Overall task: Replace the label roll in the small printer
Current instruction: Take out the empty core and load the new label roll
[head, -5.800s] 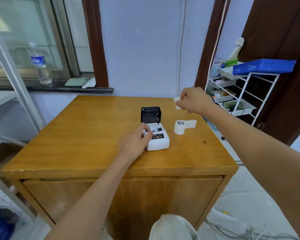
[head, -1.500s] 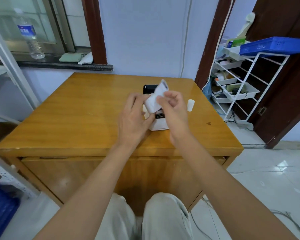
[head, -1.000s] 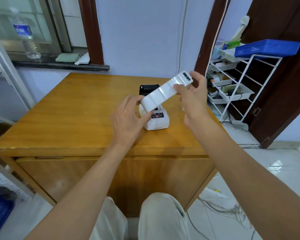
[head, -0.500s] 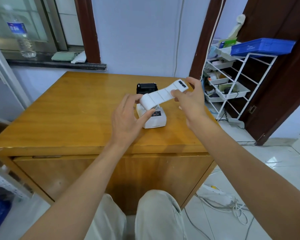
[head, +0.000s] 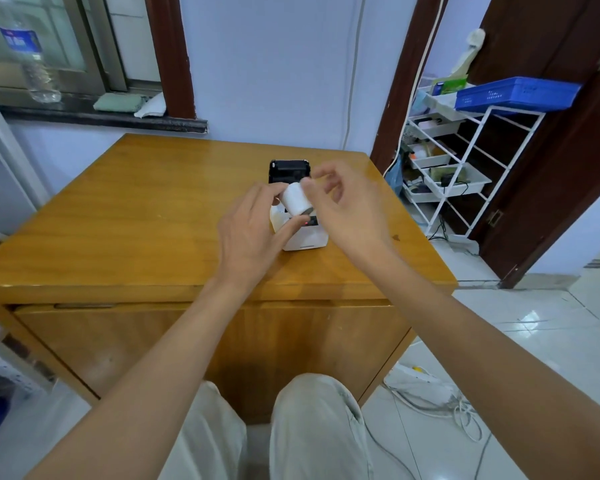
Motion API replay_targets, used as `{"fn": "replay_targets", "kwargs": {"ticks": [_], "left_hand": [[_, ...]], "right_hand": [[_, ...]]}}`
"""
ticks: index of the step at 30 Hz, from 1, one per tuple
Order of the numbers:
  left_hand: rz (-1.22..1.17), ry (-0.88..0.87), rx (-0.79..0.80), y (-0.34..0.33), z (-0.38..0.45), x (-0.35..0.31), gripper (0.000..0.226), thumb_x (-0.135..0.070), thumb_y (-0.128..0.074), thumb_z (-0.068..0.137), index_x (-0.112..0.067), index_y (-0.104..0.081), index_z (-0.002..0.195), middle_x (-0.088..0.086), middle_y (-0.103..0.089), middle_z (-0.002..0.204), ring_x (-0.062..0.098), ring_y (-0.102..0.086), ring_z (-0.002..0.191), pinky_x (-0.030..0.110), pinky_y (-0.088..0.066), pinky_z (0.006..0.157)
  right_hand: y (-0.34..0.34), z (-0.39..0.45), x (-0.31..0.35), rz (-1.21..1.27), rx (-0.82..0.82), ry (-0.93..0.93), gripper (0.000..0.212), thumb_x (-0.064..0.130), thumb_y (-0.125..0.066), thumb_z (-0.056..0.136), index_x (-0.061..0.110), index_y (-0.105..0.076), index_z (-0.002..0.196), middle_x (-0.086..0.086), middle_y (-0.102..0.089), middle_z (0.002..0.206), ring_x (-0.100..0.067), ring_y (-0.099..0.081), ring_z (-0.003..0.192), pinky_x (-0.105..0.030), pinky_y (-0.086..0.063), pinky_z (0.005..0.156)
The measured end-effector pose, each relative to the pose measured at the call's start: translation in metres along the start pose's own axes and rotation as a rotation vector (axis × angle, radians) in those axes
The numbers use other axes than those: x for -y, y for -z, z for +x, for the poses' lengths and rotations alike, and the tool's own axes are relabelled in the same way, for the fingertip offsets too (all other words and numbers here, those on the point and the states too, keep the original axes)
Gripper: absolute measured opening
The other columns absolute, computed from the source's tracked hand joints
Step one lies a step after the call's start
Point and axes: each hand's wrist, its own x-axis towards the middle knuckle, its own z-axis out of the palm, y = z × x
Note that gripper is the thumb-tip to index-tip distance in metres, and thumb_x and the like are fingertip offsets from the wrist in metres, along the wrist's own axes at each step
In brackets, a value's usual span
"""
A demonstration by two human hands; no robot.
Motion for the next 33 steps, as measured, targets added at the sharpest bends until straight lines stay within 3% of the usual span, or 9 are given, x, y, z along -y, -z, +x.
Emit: {"fn": "replay_targets", "kwargs": {"ticks": [4,9,13,19,25,28,30,31,33], "left_hand": [[0.026,-0.008,-0.023,0.002,0.000,-0.001,0.052,-0.059,-0.048,0.099,-0.016,-0.069,0.118,-0.003,-0.070,0.101,0.019,-0.065,0.086,0.035,-0.044,0.062],[0.060,-0.045,-0.033,-0.001,0.000,0.001,0.040,-0.046,-0.065,0.099,-0.013,-0.070,0.119,0.000,-0.072,0.105,0.021,-0.065,0.090,0.025,-0.035,0.073],[0.108,-0.123,-0.068,-0.001,0.001,0.005,0.049,-0.052,-0.058,0.099,-0.011,-0.073,0.121,0.001,-0.076,0.112,0.023,-0.063,0.102,0.032,-0.038,0.080],[0.136,-0.163,-0.059,-0.001,0.002,0.002,0.052,-0.055,-0.058,0.098,-0.011,-0.073,0.123,-0.001,-0.075,0.117,0.024,-0.060,0.108,0.033,-0.038,0.082],[0.180,-0.105,0.042,-0.002,0.001,-0.004,0.071,-0.053,-0.077,0.083,-0.008,-0.060,0.135,0.007,-0.063,0.136,0.024,-0.056,0.122,0.036,-0.040,0.092],[0.109,-0.106,-0.015,0.001,0.000,-0.005,0.046,-0.032,-0.071,0.086,-0.004,-0.063,0.122,0.011,-0.064,0.120,0.027,-0.058,0.110,0.039,-0.043,0.088],[-0.032,-0.018,-0.032,0.004,-0.001,-0.007,0.020,-0.020,-0.064,0.091,-0.007,-0.065,0.105,0.005,-0.063,0.105,0.023,-0.058,0.097,0.041,-0.047,0.081],[-0.143,0.110,-0.023,0.006,-0.001,-0.010,0.011,-0.019,-0.061,0.094,-0.010,-0.065,0.099,0.001,-0.063,0.100,0.019,-0.058,0.093,0.041,-0.049,0.079],[-0.277,0.384,-0.010,0.011,0.002,-0.021,0.013,-0.027,-0.057,0.099,-0.018,-0.066,0.097,-0.006,-0.062,0.101,0.013,-0.059,0.092,0.039,-0.051,0.077]], "right_hand": [[-0.013,-0.006,0.003,-0.193,0.089,0.133,0.035,0.057,-0.072,0.084,0.032,-0.059,0.105,0.017,-0.064,0.105,-0.001,-0.059,0.090,-0.031,-0.053,0.069],[-0.021,-0.005,-0.005,0.040,0.039,-0.030,0.032,0.046,-0.083,0.080,0.030,-0.067,0.104,0.017,-0.070,0.098,-0.002,-0.065,0.087,-0.039,-0.059,0.079],[-0.022,-0.004,-0.004,0.031,0.074,-0.072,0.039,0.049,-0.081,0.081,0.026,-0.075,0.112,0.015,-0.075,0.097,-0.002,-0.070,0.087,-0.040,-0.062,0.080],[-0.016,0.003,-0.008,0.098,0.198,-0.133,0.031,0.040,-0.082,0.085,0.021,-0.078,0.109,0.012,-0.077,0.093,-0.001,-0.072,0.086,-0.029,-0.062,0.081],[-0.010,0.004,-0.015,0.284,0.130,-0.251,0.034,0.028,-0.081,0.085,0.019,-0.066,0.114,0.005,-0.076,0.100,-0.006,-0.073,0.087,-0.025,-0.059,0.075],[-0.008,0.003,-0.014,0.300,0.061,-0.240,0.040,0.026,-0.081,0.085,0.020,-0.060,0.118,0.004,-0.077,0.101,-0.008,-0.074,0.085,-0.032,-0.062,0.074],[-0.006,0.001,-0.014,0.319,0.045,-0.218,0.041,0.025,-0.083,0.084,0.018,-0.059,0.117,0.006,-0.078,0.095,-0.010,-0.076,0.081,-0.038,-0.064,0.072],[-0.006,0.000,-0.014,0.317,0.042,-0.203,0.041,0.026,-0.084,0.084,0.017,-0.059,0.116,0.006,-0.078,0.093,-0.011,-0.076,0.081,-0.038,-0.063,0.070],[-0.006,-0.002,-0.014,0.301,0.040,-0.156,0.042,0.028,-0.085,0.083,0.019,-0.056,0.112,0.006,-0.078,0.093,-0.012,-0.075,0.082,-0.036,-0.061,0.066]]}}
